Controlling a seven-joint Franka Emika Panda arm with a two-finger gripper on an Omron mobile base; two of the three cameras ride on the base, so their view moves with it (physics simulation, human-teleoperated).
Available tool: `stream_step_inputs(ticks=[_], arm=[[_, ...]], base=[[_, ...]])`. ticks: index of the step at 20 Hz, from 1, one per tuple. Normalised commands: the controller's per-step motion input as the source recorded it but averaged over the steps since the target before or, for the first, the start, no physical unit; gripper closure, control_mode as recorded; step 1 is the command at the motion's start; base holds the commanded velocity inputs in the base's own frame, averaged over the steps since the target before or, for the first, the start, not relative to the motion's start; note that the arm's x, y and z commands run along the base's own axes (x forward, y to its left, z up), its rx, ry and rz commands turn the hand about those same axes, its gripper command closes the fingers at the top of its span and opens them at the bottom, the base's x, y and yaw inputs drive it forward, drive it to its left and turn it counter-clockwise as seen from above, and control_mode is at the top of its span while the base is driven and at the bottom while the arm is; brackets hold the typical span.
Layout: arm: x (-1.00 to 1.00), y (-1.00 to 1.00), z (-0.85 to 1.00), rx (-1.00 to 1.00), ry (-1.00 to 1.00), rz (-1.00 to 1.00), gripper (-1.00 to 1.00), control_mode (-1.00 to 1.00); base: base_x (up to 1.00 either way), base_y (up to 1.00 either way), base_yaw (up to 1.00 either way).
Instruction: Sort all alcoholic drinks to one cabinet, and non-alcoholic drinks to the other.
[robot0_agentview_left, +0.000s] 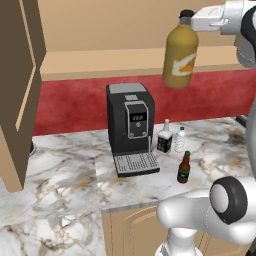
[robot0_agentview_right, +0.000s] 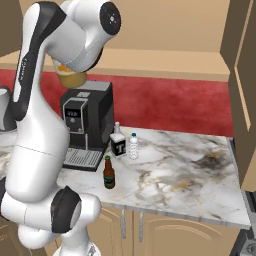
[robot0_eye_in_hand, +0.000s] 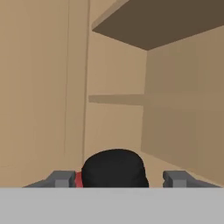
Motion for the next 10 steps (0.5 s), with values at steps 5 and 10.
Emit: stream_step_inputs(ticks=[5, 10], arm=[[0.16, 0.06, -0.1, 0.11, -0.03, 0.0, 1.0, -1.0], [0.33, 0.06, -0.17, 0.12, -0.05, 0.0, 1.0, -1.0]], base=[[0.0, 0.0, 0.0], [0.0, 0.0, 0.0]])
